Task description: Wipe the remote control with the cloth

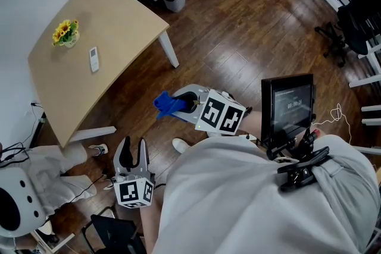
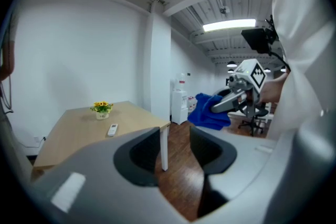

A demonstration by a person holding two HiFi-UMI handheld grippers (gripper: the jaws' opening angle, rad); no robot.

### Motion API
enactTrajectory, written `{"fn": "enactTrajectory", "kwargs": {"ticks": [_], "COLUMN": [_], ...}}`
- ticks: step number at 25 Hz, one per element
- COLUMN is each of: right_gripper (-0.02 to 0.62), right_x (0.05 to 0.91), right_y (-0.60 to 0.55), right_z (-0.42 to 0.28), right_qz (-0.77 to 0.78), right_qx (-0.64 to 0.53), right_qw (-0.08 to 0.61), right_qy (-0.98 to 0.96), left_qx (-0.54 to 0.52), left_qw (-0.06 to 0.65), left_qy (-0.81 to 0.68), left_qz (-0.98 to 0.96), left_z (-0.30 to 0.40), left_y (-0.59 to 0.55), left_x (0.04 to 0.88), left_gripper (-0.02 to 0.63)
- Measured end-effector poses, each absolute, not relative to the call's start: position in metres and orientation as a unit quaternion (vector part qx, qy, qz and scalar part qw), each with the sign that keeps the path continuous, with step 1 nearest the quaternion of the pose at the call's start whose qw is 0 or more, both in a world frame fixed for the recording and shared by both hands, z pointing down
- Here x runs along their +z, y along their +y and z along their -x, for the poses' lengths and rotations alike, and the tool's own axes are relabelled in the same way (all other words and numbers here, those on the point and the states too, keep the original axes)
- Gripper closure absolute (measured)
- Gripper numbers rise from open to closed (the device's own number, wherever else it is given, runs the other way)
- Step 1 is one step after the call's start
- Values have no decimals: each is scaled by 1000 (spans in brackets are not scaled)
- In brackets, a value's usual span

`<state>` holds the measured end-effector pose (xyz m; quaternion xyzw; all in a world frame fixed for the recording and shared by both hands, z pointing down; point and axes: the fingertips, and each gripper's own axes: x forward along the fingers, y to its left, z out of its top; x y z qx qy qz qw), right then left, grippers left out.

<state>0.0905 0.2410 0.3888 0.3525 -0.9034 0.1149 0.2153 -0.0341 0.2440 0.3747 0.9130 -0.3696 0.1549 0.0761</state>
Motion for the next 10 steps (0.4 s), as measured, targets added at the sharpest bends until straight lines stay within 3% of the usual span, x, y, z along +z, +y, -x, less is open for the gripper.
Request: {"fn": "enactTrajectory", "kwargs": {"ticks": [10], "right_gripper": [506], "right_x": [391], "right_y": [247], "right_z": [-90], "right_qz": [-350], "right_qx": [117], "right_qw": [217], "right_qy": [-904], "left_qx": [159], "left_qw": [80], "left_qy": [-368], "left_qz": [-913], "left_z": [31], "left_y": [251], "left_x": [375], "left_gripper": [408]}}
